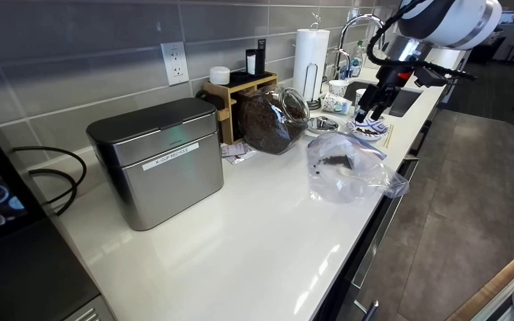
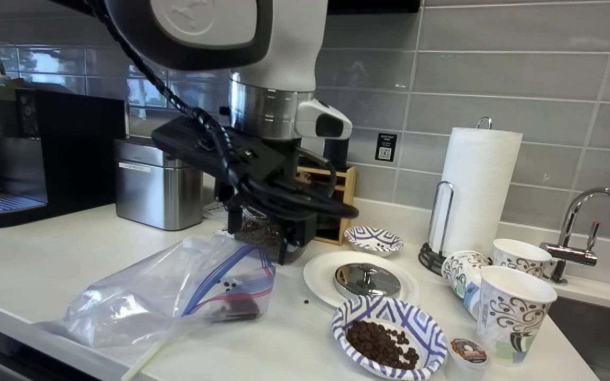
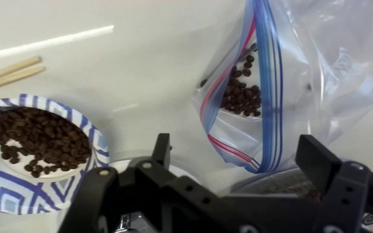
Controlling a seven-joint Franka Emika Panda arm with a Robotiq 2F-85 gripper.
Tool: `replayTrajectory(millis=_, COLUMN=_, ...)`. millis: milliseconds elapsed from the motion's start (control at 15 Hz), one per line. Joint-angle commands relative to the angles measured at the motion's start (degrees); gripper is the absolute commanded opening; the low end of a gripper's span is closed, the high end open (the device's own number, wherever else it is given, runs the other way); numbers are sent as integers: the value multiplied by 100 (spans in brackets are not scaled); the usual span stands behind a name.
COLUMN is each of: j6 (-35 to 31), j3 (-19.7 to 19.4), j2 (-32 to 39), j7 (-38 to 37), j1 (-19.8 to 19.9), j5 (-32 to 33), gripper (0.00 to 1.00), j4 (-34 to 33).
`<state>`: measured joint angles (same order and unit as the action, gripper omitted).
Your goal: Use the scope to get some objects from the bottle and put them in the plastic bag
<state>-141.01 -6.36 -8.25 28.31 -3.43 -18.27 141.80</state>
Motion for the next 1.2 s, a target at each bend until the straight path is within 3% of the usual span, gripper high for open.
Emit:
replayTrajectory(millis=0, j6=65, j3=-9, j2=544, j7=844, j1=-59, j5=-680, gripper=75, j4=-360)
replayTrajectory(millis=467, j6=135, j3=204, j2=1088, j7=1620, j1=220, j5=-1299, gripper=19, j4=-772)
replayTrajectory(millis=667, j6=408, j3=337, j2=1289, j7=2095, j1=322, j5=-1673, gripper=0, j4=-974)
replayTrajectory(millis=1000, j6=1141, j3=482, j2=1613, j7=2310, j1=485, j5=-1579, gripper=0, j4=-1302)
replayTrajectory(millis=1067, j6=1240, j3=487, j2=1666, j7=2173, j1=497, j5=-1434, gripper=26, j4=-1365)
replayTrajectory(millis=1133, j6=1314, j3=501, j2=1711, j7=2183, j1=517, j5=-1391, gripper=28, j4=-1408)
